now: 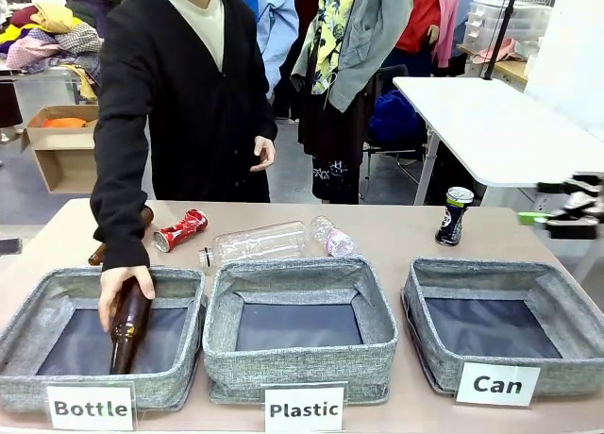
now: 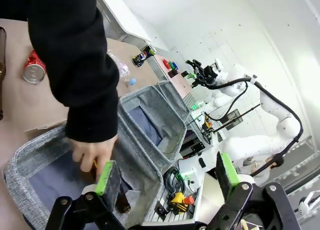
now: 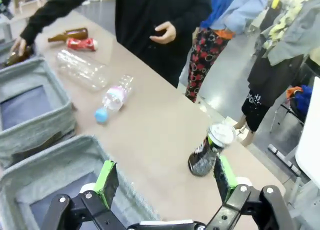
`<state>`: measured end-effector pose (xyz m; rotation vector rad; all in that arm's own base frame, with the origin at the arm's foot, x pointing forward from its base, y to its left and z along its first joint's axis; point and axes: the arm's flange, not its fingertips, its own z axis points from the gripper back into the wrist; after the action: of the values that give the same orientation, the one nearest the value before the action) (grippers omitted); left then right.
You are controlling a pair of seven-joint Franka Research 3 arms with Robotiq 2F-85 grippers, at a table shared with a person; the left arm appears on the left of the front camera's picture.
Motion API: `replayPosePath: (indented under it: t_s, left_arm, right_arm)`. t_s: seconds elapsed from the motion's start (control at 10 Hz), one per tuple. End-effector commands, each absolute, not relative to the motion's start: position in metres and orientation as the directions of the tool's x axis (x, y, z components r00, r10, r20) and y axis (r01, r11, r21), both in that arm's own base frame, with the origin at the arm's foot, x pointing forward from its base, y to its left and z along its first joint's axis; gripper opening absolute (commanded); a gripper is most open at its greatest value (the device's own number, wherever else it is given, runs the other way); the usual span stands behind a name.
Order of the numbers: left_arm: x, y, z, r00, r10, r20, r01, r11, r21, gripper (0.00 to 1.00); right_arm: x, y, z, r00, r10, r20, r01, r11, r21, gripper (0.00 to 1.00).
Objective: Sort the can waste into the basket.
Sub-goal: Pick up the can waste from the table and place it in the right Fabric basket.
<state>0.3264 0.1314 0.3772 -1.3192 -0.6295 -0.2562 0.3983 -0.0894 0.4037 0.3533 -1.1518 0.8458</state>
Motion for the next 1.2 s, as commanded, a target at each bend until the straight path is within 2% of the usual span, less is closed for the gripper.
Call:
replayPosePath:
  t_s: [0.0, 0.1, 0.2, 0.3, 0.4, 0.5, 0.7, 1.1]
  left_arm:
    - [0.301, 0.151, 0.404, 0.82, 0.198, 0.536, 0.509, 0.173, -0.843, 1.0]
    - [0.275, 0.182, 0.431, 0.811, 0.201, 0.55, 0.523, 0.176, -0.834, 1.0]
    - [0.262, 0.21, 0.456, 0.779, 0.191, 0.597, 0.553, 0.238, -0.798, 1.0]
    - [0.252, 0.223, 0.47, 0.767, 0.186, 0.615, 0.584, 0.198, -0.788, 1.0]
    - [0.248, 0.22, 0.47, 0.776, 0.172, 0.607, 0.587, 0.156, -0.794, 1.0]
    - [0.239, 0.209, 0.467, 0.777, 0.163, 0.608, 0.588, 0.16, -0.793, 1.0]
    - [0.243, 0.165, 0.475, 0.772, 0.039, 0.634, 0.631, 0.071, -0.772, 1.0]
    - [0.25, 0.072, 0.451, 0.789, -0.217, 0.575, 0.591, 0.009, -0.807, 1.0]
  right_arm:
    - [0.423, -0.082, 0.386, 0.097, 0.429, 0.898, -0.71, 0.662, -0.239, 1.0]
    - [0.424, -0.081, 0.383, 0.108, 0.425, 0.899, -0.717, 0.66, -0.226, 1.0]
    - [0.432, -0.08, 0.379, 0.118, 0.42, 0.9, -0.687, 0.689, -0.231, 1.0]
    - [0.435, -0.078, 0.376, 0.154, 0.39, 0.908, -0.662, 0.723, -0.198, 1.0]
    - [0.425, -0.077, 0.389, 0.155, 0.398, 0.904, -0.732, 0.661, -0.165, 1.0]
    - [0.425, -0.077, 0.389, 0.155, 0.398, 0.904, -0.732, 0.661, -0.165, 1.0]
    - [0.428, -0.079, 0.386, 0.168, 0.387, 0.907, -0.721, 0.676, -0.155, 1.0]
    - [0.5, -0.09, 0.336, 0.257, 0.357, 0.898, -0.731, 0.68, -0.061, 1.0]
